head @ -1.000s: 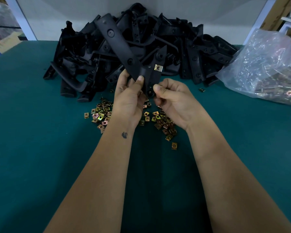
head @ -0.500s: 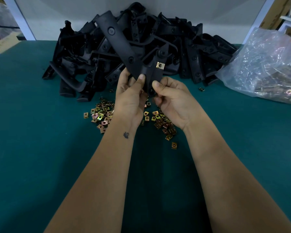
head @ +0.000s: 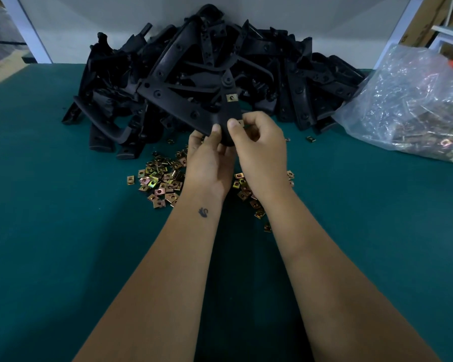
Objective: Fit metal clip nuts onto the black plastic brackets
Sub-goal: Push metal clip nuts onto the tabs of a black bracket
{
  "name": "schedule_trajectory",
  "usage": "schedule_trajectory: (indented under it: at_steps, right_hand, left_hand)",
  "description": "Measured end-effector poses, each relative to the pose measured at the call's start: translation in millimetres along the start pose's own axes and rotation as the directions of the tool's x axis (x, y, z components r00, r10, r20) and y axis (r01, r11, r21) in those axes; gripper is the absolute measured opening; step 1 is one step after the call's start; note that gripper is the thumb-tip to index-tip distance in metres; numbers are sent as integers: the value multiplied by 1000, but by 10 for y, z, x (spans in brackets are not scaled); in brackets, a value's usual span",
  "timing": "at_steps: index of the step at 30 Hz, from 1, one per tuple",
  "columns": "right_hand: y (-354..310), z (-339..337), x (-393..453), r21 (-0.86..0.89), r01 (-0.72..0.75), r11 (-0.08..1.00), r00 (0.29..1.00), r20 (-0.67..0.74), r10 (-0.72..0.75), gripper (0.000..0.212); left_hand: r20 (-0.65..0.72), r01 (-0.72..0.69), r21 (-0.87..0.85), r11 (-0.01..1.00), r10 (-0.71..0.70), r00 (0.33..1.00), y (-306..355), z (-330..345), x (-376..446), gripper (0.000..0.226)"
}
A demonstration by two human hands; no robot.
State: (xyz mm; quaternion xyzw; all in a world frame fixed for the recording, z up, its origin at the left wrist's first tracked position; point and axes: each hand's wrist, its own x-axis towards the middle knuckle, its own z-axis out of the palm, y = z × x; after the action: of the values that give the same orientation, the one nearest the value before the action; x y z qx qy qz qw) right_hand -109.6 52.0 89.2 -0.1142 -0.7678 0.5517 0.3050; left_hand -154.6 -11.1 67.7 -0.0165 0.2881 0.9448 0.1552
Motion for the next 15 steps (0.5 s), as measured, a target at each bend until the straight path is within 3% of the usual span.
schedule_trajectory:
  at_steps: [4, 11, 15]
  right_hand:
    - [30, -2, -27, -220, 82, 972, 991, -88, -104, 29]
    - [38, -16, -37, -480, 261, 838, 936, -87, -341, 36]
    - [53, -39, -14, -553, 303, 776, 915, -58, -399, 37]
  left_hand:
    - [6, 18, -14, 1000, -18, 1000, -4, 14, -9, 11]
    - [43, 8, 22, 1000, -8, 999, 4, 9, -24, 12]
    - [16, 20, 46, 999, -21, 1000, 1, 25, -35, 15]
